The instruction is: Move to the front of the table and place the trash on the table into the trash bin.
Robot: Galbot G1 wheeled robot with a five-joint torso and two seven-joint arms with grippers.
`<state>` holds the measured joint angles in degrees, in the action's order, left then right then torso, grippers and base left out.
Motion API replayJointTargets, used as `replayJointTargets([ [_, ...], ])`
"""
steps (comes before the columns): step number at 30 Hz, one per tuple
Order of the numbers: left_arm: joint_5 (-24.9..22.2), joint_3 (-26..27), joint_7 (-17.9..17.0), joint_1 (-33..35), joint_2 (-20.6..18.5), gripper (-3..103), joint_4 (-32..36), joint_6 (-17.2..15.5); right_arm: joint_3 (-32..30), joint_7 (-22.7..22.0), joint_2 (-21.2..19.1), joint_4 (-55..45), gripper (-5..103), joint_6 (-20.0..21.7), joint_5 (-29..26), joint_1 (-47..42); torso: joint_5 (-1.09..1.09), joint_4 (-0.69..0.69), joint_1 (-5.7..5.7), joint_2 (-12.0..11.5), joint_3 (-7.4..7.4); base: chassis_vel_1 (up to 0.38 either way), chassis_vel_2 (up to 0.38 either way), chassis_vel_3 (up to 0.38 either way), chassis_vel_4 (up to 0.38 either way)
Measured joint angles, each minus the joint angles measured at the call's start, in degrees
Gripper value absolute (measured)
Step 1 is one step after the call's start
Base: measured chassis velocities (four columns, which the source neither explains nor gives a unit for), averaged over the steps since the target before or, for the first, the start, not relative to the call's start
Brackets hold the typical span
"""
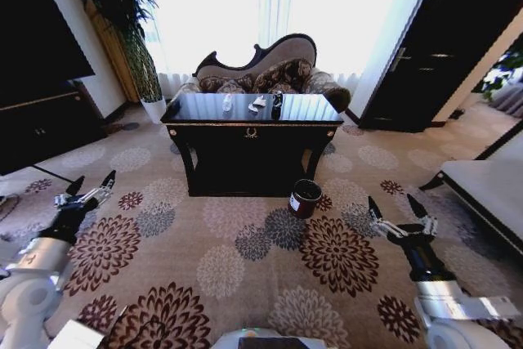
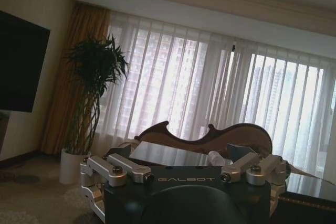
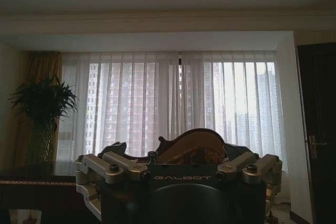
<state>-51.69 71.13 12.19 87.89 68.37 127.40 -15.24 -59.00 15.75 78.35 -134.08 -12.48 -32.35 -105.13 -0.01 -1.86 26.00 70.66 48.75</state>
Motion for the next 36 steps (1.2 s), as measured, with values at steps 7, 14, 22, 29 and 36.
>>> replayJointTargets([
  [7,-0.70,1.30,0.11,0.44,-0.27,100,0.25,-0.08,0.50,0.12,0.41,0.18,100,-0.80,0.13,0.22,-0.01,0.00,-0.01,0.00,0.00,-0.081,0.080,0.081,-0.090],
  [14,-0.59,0.96,0.21,0.63,0.36,100,1.06,-0.08,0.27,0.15,0.47,0.11,100,-1.05,0.07,0.30,-0.01,0.01,-0.02,0.01,0.00,-0.194,0.197,0.216,-0.208],
  [22,-0.42,1.06,0.86,0.75,0.51,100,0.74,0.25,0.69,0.13,0.86,0.34,100,-1.42,0.08,0.53,0.00,-0.01,0.02,-0.01,0.01,-0.334,0.308,0.328,-0.313],
  [29,-0.19,0.73,1.07,0.61,0.59,100,0.45,0.43,0.78,0.13,0.86,0.36,100,-1.41,0.12,0.77,-0.03,0.00,0.04,-0.02,0.01,-0.360,0.380,0.365,-0.366],
  [36,-0.20,0.12,1.18,0.55,0.71,100,0.36,0.86,0.86,-1.07,0.68,0.86,100,-1.33,0.12,1.01,-0.02,0.01,0.01,-0.01,0.01,-0.318,0.332,0.336,-0.328],
])
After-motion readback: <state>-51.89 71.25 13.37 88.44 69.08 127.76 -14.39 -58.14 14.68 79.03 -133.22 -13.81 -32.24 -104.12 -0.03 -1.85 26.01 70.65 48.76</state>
